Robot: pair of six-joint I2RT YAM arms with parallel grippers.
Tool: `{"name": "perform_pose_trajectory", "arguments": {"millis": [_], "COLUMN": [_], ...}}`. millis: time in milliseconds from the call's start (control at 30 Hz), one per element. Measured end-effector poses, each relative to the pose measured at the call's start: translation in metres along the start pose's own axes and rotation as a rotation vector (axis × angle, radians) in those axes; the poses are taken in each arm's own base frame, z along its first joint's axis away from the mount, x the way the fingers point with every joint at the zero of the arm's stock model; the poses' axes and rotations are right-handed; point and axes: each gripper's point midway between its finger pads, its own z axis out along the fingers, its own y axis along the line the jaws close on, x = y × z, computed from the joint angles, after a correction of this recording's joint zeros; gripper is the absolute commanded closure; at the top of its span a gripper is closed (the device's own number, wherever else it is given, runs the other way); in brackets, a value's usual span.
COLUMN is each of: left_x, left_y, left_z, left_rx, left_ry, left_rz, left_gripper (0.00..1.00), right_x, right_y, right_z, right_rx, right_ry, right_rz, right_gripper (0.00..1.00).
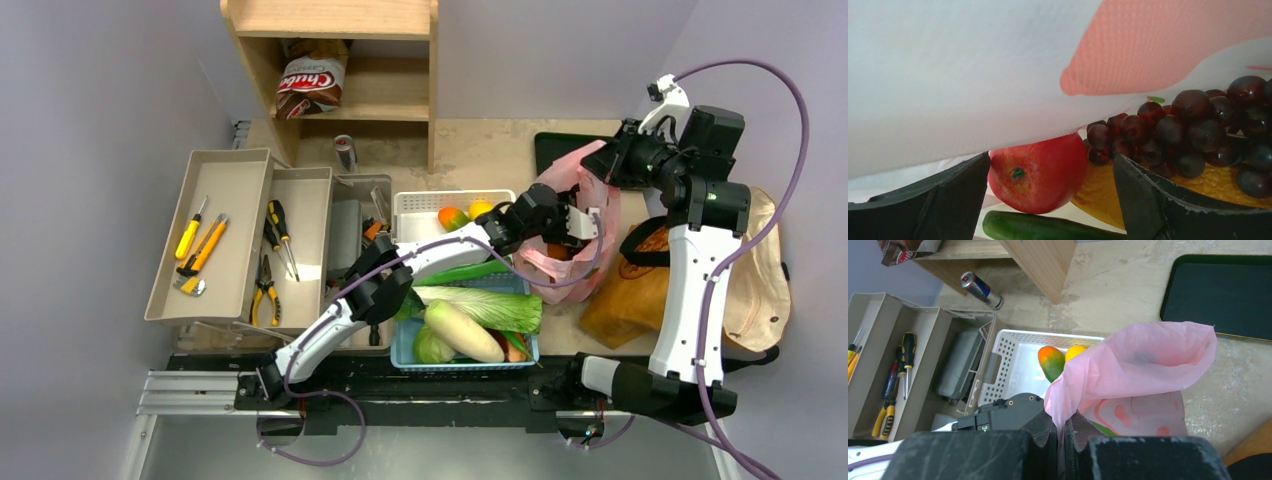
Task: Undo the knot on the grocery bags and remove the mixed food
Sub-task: Pick up the fake vegetable from the takeout bag.
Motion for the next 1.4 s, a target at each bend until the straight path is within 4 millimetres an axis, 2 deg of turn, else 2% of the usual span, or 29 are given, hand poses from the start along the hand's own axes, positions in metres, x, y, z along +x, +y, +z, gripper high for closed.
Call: {"name": "perform_pose_trajectory", "arguments": {"millis": [333, 400, 567, 700, 800, 900, 967, 1133, 1267, 1400], "left_x": [0.002, 0.002, 0.001, 0.001, 0.001, -0.003, -0.009, -0.043, -0.074, -0.099], "left_y": [0.002, 0.003, 0.004, 0.004, -0.003, -0.013, -0.018, -0.017, -0.004, 0.015], "left_z": [0.012, 0.012, 0.011, 0.011, 0.008, -0.003, -0.011, -0.033, -0.056, -0.078], "left_rx": [-0.035, -0.040, -0.044, -0.050, -0.043, -0.014, -0.003, -0.012, -0.053, -0.125], "left_ry": [-0.001, 0.007, 0.010, 0.004, -0.015, -0.047, -0.070, -0.169, -0.271, -0.372], "left_rz": [0.101, 0.112, 0.120, 0.120, 0.129, 0.133, 0.135, 0.136, 0.127, 0.111], "left_gripper": [0.07, 0.17, 0.53, 0.70, 0.87, 0.96, 1.00, 1.00, 1.00, 1.00], "right_x": [0.001, 0.001, -0.002, -0.003, -0.006, -0.012, -0.018, -0.033, -0.041, -0.050], "right_y": [0.014, 0.015, 0.018, 0.016, 0.010, -0.001, -0.010, -0.037, -0.052, -0.059], "right_z": [-0.008, -0.010, -0.013, -0.013, -0.012, -0.006, -0.001, 0.015, 0.022, 0.024], "right_rx": [-0.054, -0.054, -0.054, -0.045, -0.009, 0.035, 0.069, 0.165, 0.220, 0.247], "right_ry": [0.003, 0.003, -0.002, -0.005, -0.017, -0.036, -0.049, -0.084, -0.111, -0.140], "right_rz": [-0.003, -0.002, -0.006, -0.007, -0.011, -0.010, -0.010, -0.011, -0.018, -0.032], "right_gripper": [1.00, 1.00, 1.00, 1.00, 1.00, 1.00, 1.00, 1.00, 1.00, 1.00]}}
